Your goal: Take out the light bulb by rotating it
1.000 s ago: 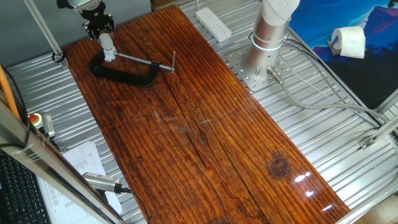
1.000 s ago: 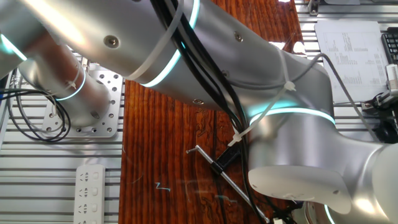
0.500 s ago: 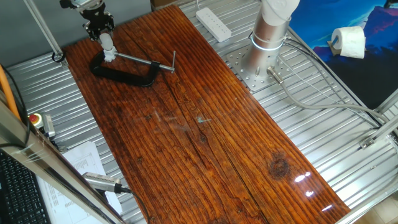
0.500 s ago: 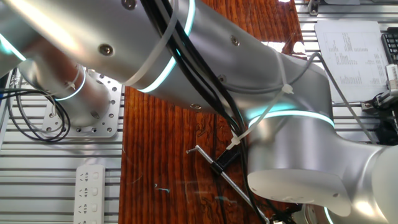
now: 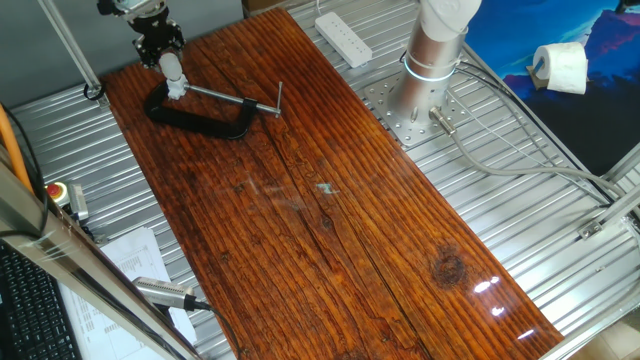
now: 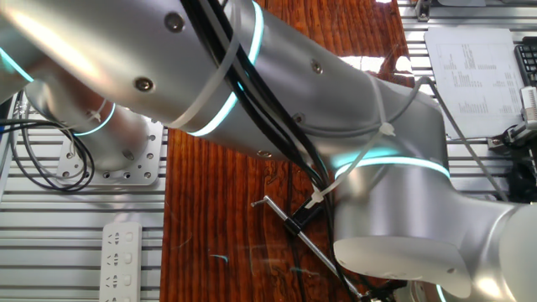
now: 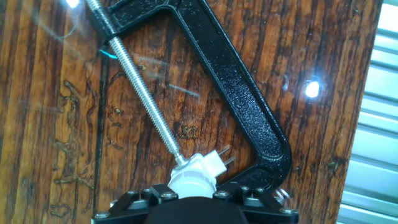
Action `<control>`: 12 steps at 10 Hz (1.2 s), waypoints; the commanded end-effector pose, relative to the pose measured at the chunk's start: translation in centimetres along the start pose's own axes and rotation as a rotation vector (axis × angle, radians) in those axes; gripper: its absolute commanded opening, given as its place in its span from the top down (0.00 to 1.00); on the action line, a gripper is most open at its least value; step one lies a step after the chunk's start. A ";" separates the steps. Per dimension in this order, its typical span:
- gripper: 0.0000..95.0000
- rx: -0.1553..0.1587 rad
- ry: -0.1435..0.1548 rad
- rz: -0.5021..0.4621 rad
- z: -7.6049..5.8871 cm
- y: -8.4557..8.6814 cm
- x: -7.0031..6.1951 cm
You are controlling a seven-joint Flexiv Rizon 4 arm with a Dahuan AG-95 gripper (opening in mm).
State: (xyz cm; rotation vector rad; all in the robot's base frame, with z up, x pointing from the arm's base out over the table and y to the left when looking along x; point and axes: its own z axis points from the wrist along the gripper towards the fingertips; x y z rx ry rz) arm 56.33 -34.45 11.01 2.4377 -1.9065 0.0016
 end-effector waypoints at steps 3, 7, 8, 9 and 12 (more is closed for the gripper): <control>0.20 -0.008 -0.002 0.168 -0.9 -0.8 0.3; 0.20 -0.014 -0.007 0.414 -1.5 -1.7 0.4; 0.20 -0.014 -0.003 0.573 -1.5 -1.6 0.6; 0.20 -0.016 0.002 0.683 -1.4 -1.6 0.6; 0.40 -0.045 -0.017 0.923 -0.6 -1.6 0.8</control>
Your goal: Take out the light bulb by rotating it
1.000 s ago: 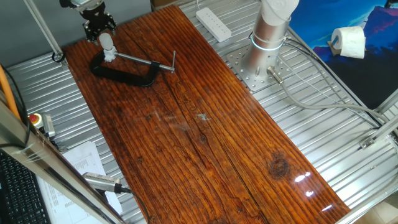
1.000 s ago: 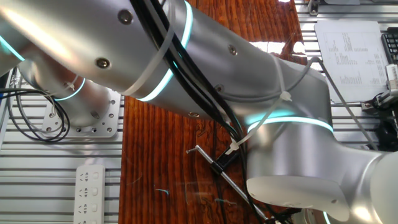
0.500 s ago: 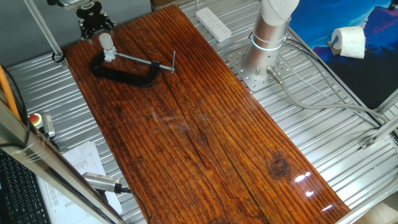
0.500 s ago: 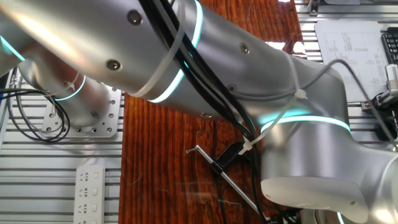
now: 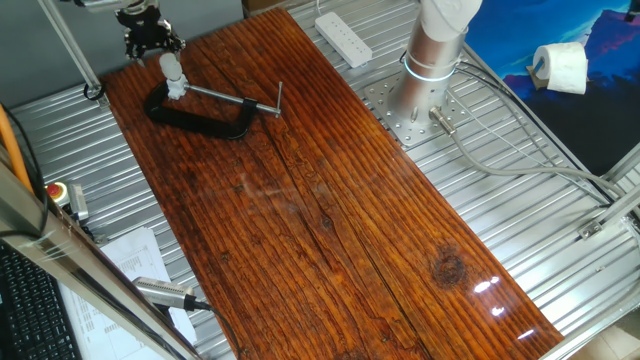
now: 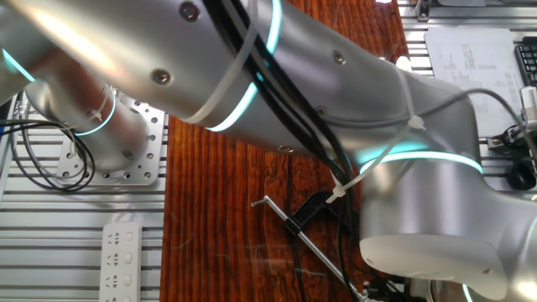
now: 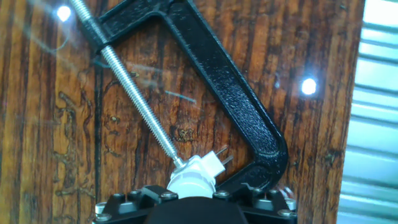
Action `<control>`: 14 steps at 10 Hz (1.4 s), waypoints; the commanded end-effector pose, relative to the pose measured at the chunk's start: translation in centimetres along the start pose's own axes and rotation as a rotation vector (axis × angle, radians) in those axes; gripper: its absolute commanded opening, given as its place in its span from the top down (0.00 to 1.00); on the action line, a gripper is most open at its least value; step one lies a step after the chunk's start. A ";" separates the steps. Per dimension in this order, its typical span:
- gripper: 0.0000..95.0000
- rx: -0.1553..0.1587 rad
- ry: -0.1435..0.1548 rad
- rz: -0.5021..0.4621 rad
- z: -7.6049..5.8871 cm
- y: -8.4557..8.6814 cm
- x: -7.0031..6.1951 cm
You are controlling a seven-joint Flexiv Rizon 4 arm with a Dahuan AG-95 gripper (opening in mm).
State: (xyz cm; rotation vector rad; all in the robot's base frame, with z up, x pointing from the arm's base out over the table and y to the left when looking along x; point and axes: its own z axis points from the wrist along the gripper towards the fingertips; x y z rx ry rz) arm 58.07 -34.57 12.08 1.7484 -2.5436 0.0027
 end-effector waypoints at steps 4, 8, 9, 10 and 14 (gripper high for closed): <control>0.40 -0.110 0.000 0.446 0.5 0.0 0.3; 0.20 -0.124 -0.013 0.500 0.5 0.5 0.6; 0.20 -0.125 -0.012 0.511 0.5 0.7 0.7; 0.20 -0.123 -0.008 0.536 0.4 1.3 1.0; 0.40 -0.106 0.000 0.626 0.4 1.8 1.3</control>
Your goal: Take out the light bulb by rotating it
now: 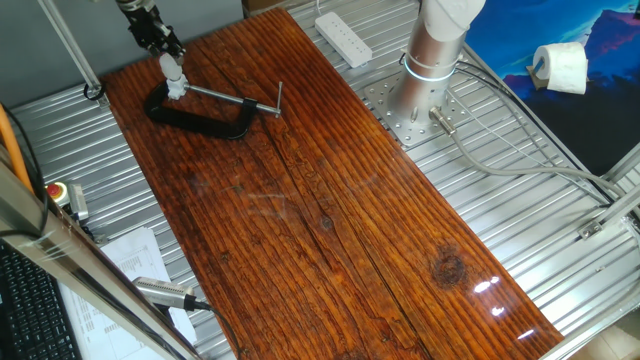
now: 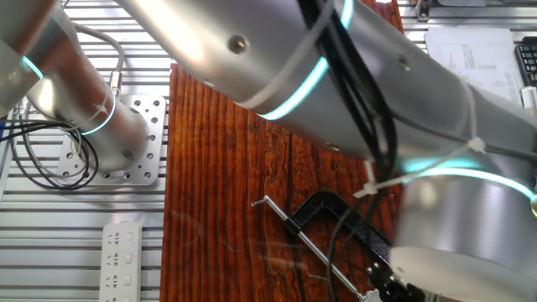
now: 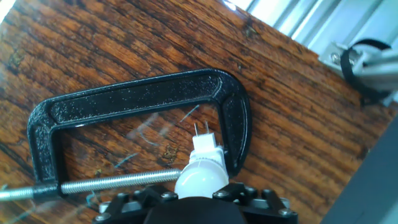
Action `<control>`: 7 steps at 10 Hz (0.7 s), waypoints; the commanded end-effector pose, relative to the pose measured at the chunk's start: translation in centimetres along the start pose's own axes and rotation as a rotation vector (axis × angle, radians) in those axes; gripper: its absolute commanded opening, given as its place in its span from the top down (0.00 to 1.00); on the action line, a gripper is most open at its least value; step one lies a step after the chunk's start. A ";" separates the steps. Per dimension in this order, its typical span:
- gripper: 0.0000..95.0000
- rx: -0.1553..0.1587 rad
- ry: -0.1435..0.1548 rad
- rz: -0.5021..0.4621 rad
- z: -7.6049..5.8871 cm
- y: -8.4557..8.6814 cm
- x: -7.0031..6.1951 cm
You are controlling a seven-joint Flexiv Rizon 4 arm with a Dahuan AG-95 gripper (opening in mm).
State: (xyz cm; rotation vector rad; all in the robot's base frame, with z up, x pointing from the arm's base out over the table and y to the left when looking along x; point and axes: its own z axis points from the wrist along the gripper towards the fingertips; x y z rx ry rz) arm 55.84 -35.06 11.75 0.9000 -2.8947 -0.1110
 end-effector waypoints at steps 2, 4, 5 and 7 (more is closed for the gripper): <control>0.40 0.004 0.001 0.042 0.0 -0.1 0.0; 0.40 0.012 -0.007 0.046 0.0 -0.2 -0.1; 0.40 0.015 -0.010 0.059 0.0 -0.2 -0.1; 0.40 0.043 -0.016 0.126 0.0 -0.2 -0.1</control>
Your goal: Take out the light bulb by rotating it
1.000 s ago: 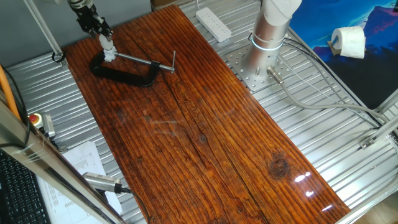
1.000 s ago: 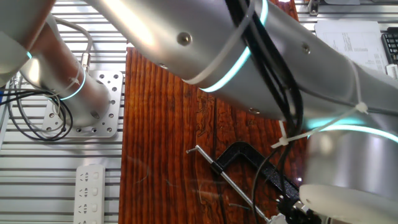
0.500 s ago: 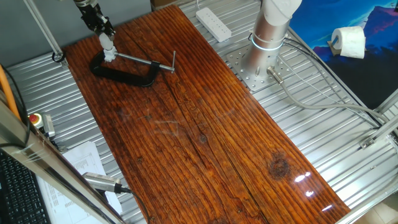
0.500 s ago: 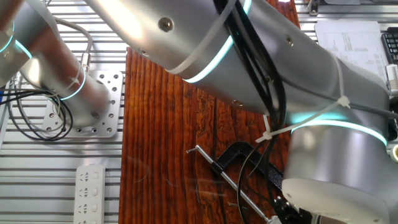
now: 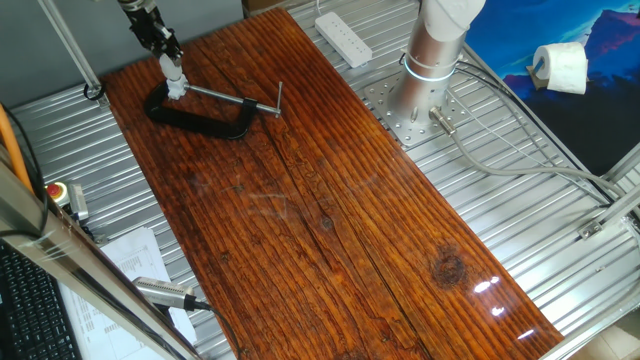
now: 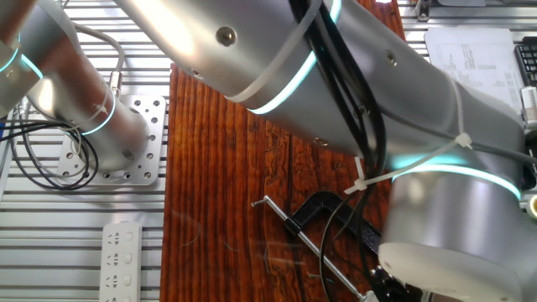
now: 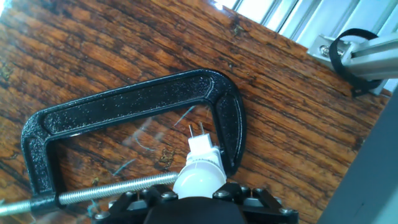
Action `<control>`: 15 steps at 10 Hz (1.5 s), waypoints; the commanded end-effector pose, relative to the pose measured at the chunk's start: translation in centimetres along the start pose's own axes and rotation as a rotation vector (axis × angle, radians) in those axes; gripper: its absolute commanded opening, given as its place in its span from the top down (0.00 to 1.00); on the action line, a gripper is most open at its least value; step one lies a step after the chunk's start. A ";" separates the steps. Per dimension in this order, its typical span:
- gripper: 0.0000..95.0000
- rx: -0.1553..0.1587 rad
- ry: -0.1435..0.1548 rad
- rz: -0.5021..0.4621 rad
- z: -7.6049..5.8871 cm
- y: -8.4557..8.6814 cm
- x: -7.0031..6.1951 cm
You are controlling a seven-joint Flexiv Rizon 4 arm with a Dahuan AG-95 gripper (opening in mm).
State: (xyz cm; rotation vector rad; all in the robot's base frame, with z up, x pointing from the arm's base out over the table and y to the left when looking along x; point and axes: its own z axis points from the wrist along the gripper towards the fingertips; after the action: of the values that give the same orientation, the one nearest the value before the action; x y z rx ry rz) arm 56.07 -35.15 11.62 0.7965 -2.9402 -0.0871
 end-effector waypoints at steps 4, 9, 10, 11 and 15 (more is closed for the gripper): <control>0.40 0.043 -0.018 0.083 0.0 0.0 0.1; 0.40 0.050 -0.030 0.087 0.3 0.0 0.0; 0.40 0.051 -0.033 0.090 0.3 0.0 0.0; 0.60 0.052 -0.034 0.091 0.2 -0.1 -0.1; 0.60 0.062 -0.025 0.076 0.1 -0.3 -0.5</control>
State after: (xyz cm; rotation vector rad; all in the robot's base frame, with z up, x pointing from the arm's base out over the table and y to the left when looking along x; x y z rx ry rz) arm 56.61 -35.12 11.45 0.6963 -3.0029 -0.0013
